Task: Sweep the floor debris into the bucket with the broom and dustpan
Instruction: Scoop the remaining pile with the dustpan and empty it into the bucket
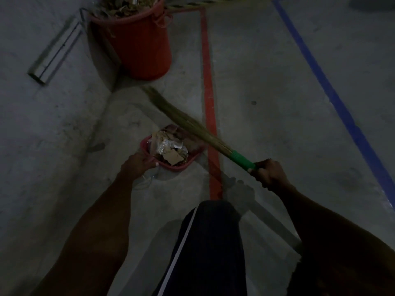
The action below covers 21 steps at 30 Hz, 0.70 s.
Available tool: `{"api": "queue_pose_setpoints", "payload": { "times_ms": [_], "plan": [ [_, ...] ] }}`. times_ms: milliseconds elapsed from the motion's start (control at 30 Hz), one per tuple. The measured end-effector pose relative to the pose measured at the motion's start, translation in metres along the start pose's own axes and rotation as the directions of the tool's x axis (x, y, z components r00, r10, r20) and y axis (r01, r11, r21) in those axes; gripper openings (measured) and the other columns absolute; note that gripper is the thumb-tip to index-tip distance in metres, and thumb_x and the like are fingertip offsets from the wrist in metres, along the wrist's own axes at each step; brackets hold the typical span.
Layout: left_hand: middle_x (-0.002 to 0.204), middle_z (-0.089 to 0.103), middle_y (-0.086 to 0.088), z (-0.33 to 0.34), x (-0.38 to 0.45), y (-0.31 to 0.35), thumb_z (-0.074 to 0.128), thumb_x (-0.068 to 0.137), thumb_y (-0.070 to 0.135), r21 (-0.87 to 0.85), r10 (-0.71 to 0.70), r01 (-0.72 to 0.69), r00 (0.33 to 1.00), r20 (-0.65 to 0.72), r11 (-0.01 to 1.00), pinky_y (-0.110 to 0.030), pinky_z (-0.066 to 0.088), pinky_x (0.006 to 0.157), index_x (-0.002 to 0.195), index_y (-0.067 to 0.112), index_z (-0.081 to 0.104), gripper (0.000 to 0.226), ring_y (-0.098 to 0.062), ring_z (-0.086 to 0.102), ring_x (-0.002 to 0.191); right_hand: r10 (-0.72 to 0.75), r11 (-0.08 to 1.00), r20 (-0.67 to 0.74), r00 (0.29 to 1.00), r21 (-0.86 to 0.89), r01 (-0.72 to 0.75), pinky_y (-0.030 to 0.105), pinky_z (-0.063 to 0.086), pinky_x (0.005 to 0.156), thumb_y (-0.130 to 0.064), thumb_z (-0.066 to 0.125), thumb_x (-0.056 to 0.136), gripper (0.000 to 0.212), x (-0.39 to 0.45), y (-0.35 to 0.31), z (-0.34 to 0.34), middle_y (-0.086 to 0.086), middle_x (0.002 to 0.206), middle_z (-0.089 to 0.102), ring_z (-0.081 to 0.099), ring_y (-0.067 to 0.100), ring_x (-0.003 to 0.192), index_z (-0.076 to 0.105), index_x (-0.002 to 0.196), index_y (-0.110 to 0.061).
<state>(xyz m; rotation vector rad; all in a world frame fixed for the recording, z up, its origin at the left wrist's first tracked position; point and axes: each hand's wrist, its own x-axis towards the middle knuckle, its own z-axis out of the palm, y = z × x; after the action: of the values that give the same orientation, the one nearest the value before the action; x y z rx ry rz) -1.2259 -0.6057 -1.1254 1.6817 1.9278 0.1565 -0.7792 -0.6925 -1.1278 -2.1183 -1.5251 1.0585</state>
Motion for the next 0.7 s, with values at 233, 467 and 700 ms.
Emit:
{"api": "queue_pose_setpoints", "payload": {
  "times_ms": [233,467,700],
  "plan": [
    [0.102,0.071,-0.014,0.000,-0.012,0.000,0.081,0.076,0.045,0.002,0.011,-0.010,1.000,-0.029,1.000,-0.027,0.038,0.074,0.098,0.007,0.073,0.045,-0.026,0.066,0.099,0.071,0.991,-0.086,0.994,0.122,-0.060,0.038,0.052,0.048,-0.036,0.069,0.088,0.023,0.001,-0.015,0.009,0.011,0.057,0.066,0.061,0.026,0.047,0.073,0.080,-0.015],
    [0.114,0.071,-0.010,-0.002,-0.022,-0.015,0.082,0.072,0.051,-0.006,-0.013,0.013,0.999,-0.031,1.000,-0.028,0.042,0.080,0.112,0.016,0.072,0.054,-0.024,0.065,0.106,0.125,0.991,-0.031,0.992,0.061,-0.123,0.047,0.057,0.051,-0.037,0.069,0.085,0.031,-0.004,-0.014,0.021,0.016,0.062,0.069,0.068,0.032,0.054,0.069,0.066,-0.012],
    [0.128,0.065,-0.013,0.013,-0.034,-0.010,0.081,0.080,0.035,-0.062,-0.006,0.002,0.997,-0.075,0.998,-0.026,0.041,0.087,0.130,0.013,0.063,0.058,-0.028,0.061,0.116,0.121,0.982,0.089,0.989,0.133,-0.132,0.029,0.046,0.040,-0.030,0.069,0.087,0.032,-0.017,-0.020,0.040,0.020,0.064,0.069,0.060,0.027,0.043,0.071,0.071,-0.002]
  ]
}}
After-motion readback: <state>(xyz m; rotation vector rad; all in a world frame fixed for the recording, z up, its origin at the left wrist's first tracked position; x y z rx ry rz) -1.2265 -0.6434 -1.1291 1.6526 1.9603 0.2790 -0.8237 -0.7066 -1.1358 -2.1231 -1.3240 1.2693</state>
